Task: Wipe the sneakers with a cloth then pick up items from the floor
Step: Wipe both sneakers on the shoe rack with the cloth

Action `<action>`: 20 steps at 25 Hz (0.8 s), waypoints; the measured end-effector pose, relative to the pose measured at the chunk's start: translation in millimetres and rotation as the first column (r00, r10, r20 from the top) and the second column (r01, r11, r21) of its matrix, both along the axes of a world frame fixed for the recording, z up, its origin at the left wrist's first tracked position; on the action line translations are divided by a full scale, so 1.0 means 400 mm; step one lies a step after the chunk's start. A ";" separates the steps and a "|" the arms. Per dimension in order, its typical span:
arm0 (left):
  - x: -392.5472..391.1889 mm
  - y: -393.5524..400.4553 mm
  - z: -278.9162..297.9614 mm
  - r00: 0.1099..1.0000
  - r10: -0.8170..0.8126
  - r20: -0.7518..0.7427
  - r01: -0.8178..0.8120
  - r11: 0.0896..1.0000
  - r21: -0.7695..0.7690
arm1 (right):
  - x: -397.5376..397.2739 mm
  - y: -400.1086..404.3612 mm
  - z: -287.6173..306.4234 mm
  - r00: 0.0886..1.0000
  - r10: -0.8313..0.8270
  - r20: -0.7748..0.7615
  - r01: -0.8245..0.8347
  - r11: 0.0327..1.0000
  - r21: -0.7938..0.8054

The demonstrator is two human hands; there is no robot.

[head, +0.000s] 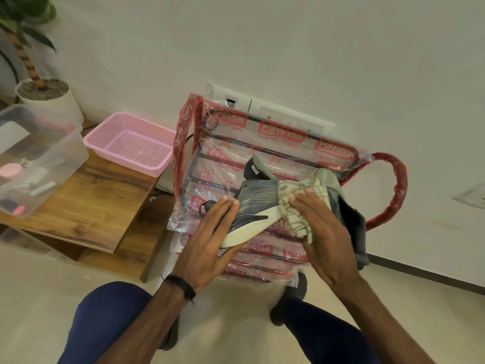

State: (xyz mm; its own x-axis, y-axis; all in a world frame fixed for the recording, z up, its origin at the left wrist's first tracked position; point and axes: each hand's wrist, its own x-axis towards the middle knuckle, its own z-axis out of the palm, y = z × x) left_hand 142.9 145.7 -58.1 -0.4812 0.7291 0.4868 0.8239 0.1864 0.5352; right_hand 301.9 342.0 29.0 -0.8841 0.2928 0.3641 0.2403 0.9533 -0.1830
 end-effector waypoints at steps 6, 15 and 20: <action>-0.004 -0.004 -0.003 1.000 -0.010 0.026 0.010 1.000 0.004 | 0.018 -0.038 -0.010 0.974 0.201 0.101 -0.211 0.972 0.103; -0.009 -0.002 -0.007 0.999 0.001 0.035 -0.002 1.000 0.006 | 0.024 0.002 0.025 0.964 0.219 0.153 -0.237 0.965 0.116; -0.009 0.004 -0.001 0.999 -0.013 0.041 0.011 1.000 0.028 | 0.009 0.114 0.071 0.992 -0.084 0.095 0.087 0.996 -0.026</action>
